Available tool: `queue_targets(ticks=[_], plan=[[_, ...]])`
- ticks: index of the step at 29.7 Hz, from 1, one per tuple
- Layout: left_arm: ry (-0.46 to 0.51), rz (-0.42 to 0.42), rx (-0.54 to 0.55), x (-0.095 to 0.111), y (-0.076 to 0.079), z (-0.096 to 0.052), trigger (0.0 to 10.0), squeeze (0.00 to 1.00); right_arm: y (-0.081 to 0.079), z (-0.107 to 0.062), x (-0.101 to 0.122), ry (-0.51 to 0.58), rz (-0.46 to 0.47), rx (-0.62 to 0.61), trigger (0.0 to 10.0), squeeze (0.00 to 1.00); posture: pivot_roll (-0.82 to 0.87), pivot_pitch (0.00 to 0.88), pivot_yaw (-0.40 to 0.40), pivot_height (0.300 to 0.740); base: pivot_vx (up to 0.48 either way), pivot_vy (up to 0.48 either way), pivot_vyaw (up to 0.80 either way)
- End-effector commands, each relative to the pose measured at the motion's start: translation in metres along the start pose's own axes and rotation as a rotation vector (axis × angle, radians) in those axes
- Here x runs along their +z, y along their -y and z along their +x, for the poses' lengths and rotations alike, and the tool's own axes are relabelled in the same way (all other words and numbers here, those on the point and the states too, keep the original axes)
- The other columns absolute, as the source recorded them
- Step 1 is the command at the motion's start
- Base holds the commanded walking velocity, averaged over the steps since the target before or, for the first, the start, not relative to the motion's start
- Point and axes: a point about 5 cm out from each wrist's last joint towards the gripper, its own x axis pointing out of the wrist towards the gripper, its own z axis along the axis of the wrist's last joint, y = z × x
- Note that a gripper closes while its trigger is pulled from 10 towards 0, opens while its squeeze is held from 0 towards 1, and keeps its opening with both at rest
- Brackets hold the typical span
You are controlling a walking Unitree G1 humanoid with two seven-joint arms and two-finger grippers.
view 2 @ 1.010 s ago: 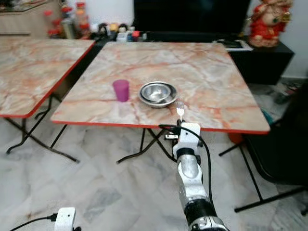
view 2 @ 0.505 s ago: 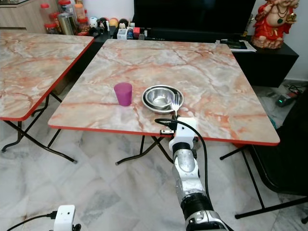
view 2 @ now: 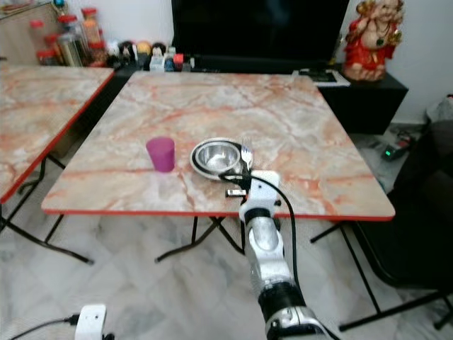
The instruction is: Setting the table
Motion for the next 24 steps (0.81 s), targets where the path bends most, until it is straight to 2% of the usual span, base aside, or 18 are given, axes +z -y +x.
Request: queue_targets(ticks=[1, 18, 24], plan=[[-0.005, -0.014, -0.012, -0.0002, 0.0052, 0.0002, 10.0, 0.00, 0.0053, 0.0021, 0.0040, 0.013, -0.001, -0.018, 10.0, 0.00, -0.04, 0.000, -0.018, 0.740, 0.289, 0.000, 0.00], [-0.012, -0.009, -0.013, -0.0004, 0.0058, 0.0004, 10.0, 0.00, 0.0068, 0.0034, 0.0046, 0.009, 0.018, -0.029, 10.0, 0.00, -0.04, 0.000, -0.017, 0.740, 0.303, 0.000, 0.00], [-0.011, -0.013, -0.012, 0.0003, 0.0057, 0.0006, 10.0, 0.00, 0.0065, 0.0042, 0.0065, 0.021, 0.008, -0.023, 10.0, 0.00, -0.03, 0.000, -0.019, 0.740, 0.330, 0.000, -0.25]])
